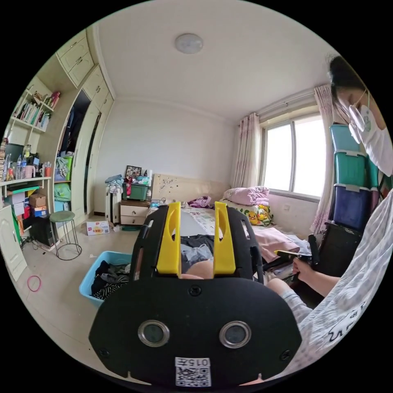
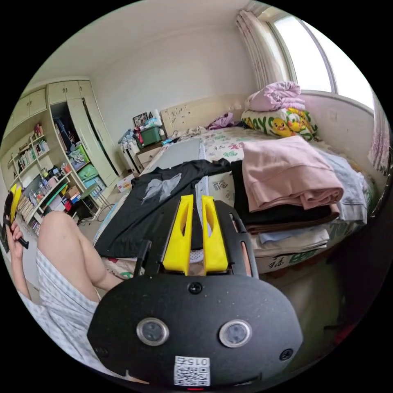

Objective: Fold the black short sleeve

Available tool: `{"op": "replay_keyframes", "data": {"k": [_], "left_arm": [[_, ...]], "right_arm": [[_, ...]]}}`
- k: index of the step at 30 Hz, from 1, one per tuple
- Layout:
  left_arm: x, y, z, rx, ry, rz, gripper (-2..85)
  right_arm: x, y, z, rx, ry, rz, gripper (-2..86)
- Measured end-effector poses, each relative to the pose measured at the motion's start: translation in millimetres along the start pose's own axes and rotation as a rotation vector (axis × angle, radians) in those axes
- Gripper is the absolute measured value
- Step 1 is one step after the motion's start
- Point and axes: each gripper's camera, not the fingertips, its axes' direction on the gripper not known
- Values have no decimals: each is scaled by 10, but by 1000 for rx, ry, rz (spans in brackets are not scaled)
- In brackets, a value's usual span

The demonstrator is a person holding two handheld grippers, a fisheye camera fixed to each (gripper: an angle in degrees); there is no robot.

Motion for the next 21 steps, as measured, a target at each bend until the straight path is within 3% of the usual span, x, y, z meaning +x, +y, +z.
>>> {"op": "replay_keyframes", "data": {"k": [7,10,15,21], "left_arm": [[-825,547,873,-307,5,-313,127],[-1190,900,1379,-502,-76,-424,133],[-1577,1273,2129,-731,-39,-618,137],[-1752,1258,2800,-982,-117,-626,128]], "right_arm": [[301,-151,852,-318,-102,120,87],[355,-222,1149,-442,-112,122,91],[355,-281,1550,-647,-72,92,84],[343,-290,1661,-728,-17,48,14]]}}
